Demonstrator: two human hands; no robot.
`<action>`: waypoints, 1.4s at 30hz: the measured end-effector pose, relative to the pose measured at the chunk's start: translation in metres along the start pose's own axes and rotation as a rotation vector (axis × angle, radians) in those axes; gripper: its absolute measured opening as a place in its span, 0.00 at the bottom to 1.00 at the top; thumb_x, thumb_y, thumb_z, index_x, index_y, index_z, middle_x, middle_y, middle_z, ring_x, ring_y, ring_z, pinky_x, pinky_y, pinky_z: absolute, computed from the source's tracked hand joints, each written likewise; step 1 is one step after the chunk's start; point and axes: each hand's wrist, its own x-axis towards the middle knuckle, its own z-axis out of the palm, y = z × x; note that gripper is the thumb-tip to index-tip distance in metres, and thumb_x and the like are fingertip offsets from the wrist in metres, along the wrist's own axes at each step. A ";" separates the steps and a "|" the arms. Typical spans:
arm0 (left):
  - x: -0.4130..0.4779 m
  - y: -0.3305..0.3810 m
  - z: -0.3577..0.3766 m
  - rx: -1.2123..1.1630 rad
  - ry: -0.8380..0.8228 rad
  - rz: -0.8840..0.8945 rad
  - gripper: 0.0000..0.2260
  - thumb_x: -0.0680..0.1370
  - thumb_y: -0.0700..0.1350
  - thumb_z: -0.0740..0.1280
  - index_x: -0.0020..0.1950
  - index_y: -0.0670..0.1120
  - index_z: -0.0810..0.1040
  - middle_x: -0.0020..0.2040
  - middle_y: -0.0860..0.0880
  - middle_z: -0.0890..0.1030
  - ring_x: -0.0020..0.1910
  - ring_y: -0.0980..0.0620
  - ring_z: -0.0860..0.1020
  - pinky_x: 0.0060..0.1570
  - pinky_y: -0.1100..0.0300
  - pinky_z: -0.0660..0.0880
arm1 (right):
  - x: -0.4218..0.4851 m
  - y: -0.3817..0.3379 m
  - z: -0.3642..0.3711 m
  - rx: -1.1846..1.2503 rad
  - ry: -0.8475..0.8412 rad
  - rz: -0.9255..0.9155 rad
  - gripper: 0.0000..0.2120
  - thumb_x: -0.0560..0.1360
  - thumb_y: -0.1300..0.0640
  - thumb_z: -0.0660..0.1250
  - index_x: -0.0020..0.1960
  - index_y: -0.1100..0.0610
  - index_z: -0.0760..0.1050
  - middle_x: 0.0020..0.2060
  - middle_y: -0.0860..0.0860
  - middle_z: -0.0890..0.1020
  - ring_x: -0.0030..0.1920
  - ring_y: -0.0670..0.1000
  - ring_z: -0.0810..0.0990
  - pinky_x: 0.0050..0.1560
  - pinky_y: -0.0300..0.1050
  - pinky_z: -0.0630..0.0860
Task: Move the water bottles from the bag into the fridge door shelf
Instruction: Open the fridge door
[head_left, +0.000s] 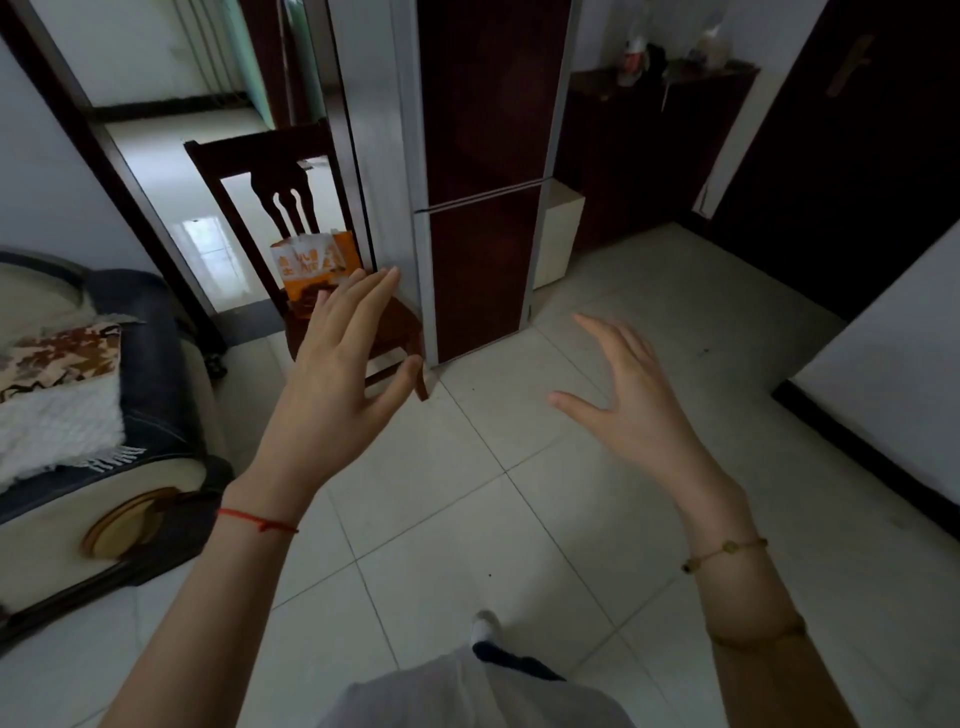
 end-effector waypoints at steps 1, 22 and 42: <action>0.013 -0.002 0.006 0.002 0.007 -0.012 0.31 0.79 0.54 0.61 0.79 0.47 0.56 0.77 0.49 0.60 0.78 0.46 0.59 0.71 0.39 0.65 | 0.018 0.006 -0.001 0.007 -0.009 -0.004 0.37 0.73 0.49 0.72 0.76 0.49 0.58 0.72 0.48 0.65 0.74 0.48 0.59 0.75 0.48 0.58; 0.205 -0.112 0.091 0.029 0.002 -0.185 0.31 0.78 0.54 0.63 0.79 0.49 0.56 0.77 0.51 0.60 0.77 0.50 0.58 0.72 0.40 0.65 | 0.276 0.094 0.066 0.067 -0.175 -0.056 0.36 0.73 0.46 0.71 0.76 0.46 0.57 0.74 0.47 0.63 0.76 0.48 0.57 0.74 0.56 0.61; 0.447 -0.279 0.127 -0.038 0.005 -0.247 0.31 0.79 0.53 0.61 0.80 0.51 0.56 0.76 0.48 0.63 0.76 0.48 0.61 0.72 0.40 0.64 | 0.556 0.097 0.125 0.114 -0.093 -0.013 0.34 0.74 0.49 0.70 0.76 0.48 0.59 0.75 0.45 0.62 0.77 0.45 0.53 0.74 0.44 0.55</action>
